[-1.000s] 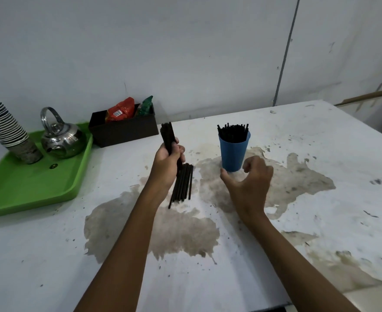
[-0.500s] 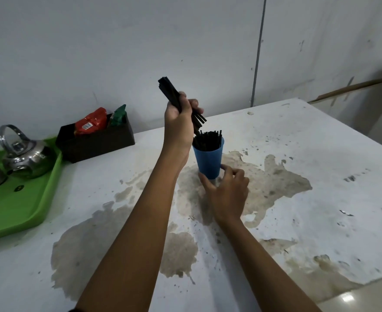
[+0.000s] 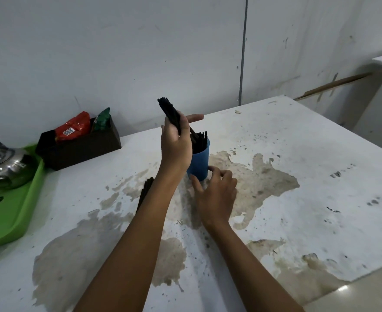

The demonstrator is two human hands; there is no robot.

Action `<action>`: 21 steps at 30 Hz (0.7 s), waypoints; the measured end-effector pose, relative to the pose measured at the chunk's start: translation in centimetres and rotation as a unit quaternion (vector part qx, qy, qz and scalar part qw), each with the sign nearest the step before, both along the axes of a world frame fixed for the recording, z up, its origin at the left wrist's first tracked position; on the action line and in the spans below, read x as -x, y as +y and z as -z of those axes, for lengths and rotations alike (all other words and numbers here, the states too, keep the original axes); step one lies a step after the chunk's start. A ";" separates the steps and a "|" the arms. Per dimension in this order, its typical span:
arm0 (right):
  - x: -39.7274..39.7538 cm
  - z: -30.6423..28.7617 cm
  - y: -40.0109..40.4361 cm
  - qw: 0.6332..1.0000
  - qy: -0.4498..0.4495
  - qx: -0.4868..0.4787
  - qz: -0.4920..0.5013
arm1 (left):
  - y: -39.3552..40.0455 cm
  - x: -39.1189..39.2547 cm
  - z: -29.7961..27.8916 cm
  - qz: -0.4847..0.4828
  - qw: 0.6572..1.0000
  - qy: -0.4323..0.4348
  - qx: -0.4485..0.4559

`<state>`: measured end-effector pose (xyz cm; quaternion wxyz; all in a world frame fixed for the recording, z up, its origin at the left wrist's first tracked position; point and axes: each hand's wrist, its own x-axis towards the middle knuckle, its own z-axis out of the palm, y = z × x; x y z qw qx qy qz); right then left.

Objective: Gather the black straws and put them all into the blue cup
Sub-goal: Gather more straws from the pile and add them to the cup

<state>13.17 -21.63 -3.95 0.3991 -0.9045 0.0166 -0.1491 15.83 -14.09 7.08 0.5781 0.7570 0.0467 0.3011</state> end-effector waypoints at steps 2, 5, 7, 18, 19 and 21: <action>0.0 0.0 0.0 1.000 0.004 0.000 -0.001 | 0.2 0.1 0.6 0.009 1.000 0.011 -0.016; 0.1 0.0 0.0 1.000 0.005 -0.002 0.000 | 0.5 0.5 1.2 0.012 0.999 0.010 -0.035; 0.1 0.0 0.0 1.000 0.004 -0.001 -0.001 | 0.7 0.7 1.0 0.016 0.999 0.011 -0.037; 0.1 -0.1 0.1 1.000 0.006 -0.001 0.003 | 0.5 -0.3 1.0 0.001 0.999 0.013 -0.042; 0.1 -0.1 0.1 1.000 0.006 0.002 0.003 | 0.5 -0.4 1.1 0.000 0.999 0.012 -0.035; 0.1 -0.1 0.1 1.000 0.008 0.009 0.003 | 0.6 -0.4 1.2 0.000 1.000 0.012 -0.012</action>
